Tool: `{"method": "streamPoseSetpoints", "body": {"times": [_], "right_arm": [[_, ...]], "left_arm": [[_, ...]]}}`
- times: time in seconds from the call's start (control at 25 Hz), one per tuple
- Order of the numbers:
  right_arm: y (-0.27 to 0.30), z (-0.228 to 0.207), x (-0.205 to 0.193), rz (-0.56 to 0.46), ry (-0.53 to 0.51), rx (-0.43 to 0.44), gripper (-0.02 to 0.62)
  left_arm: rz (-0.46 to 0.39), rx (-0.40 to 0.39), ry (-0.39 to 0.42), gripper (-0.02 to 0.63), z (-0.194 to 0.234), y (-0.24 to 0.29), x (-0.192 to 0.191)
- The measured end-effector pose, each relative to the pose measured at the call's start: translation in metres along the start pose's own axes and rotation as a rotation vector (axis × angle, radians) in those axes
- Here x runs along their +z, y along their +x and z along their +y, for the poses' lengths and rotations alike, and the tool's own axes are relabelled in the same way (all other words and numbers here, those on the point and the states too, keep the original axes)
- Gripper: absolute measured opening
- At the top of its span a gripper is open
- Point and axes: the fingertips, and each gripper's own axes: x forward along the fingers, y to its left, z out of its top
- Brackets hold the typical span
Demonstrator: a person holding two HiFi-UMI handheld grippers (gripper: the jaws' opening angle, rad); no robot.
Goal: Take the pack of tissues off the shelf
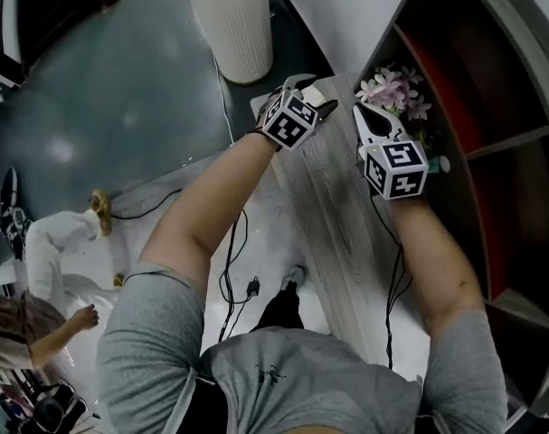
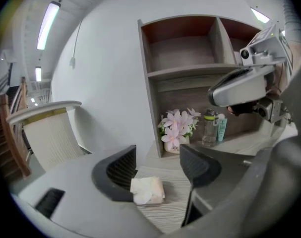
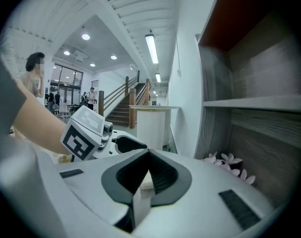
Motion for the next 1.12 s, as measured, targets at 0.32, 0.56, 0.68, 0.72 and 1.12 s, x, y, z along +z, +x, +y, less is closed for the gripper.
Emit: {"method": "streamPoseSetpoints", "body": {"times": [0.32,0.56,0.68,0.72,1.12], "right_arm": [[-0.062,0.007,0.051,-0.069,-0.026,-0.010,0.008],[-0.132,0.022,0.080,-0.105,-0.055,0.014,0.008],[-0.173,0.028,0.093,-0.127,-0.060,0.028,0.008],[-0.186,0.030,0.096,-0.134,-0.063,0.031,0.008],[-0.336,0.057,0.095,-0.177,-0.052,0.044,0.008]], "left_arm": [[-0.125,0.023,-0.063,0.196,-0.022,-0.070,0.063],[-0.174,0.024,-0.084,0.115,-0.068,-0.135,0.100],[-0.211,0.028,-0.109,0.094,-0.096,-0.169,0.120],[-0.221,0.031,-0.120,0.083,-0.106,-0.180,0.126],[-0.334,0.037,-0.128,0.011,-0.237,-0.288,0.195]]}}
